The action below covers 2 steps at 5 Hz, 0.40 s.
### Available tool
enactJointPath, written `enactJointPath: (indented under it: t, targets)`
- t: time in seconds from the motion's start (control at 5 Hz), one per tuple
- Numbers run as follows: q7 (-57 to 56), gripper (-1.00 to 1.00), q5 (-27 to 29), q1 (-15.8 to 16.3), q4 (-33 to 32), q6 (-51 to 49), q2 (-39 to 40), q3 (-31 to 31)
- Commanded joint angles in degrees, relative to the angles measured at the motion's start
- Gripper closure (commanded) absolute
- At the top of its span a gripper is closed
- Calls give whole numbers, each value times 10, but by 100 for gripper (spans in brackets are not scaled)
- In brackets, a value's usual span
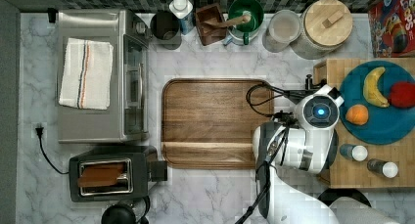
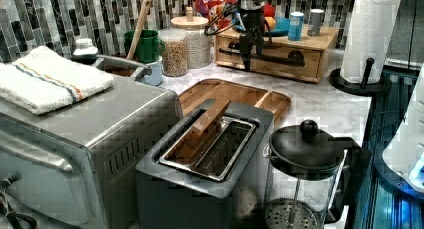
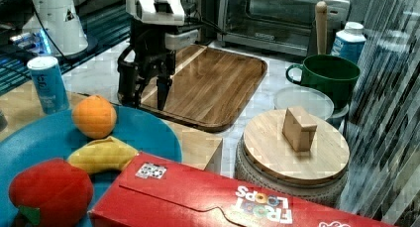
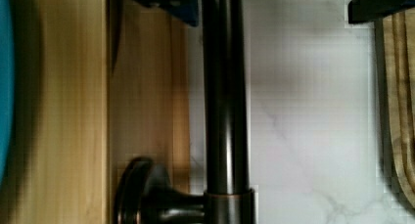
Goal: Open the drawer.
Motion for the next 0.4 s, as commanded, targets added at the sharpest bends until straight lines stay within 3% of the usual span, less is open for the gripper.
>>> enactJointPath:
  t: [0.2, 0.4]
  targets:
    - [59, -100, 40, 38, 8, -18, -2, 35]
    - [120, -100, 43, 71, -5, 4, 5, 44]
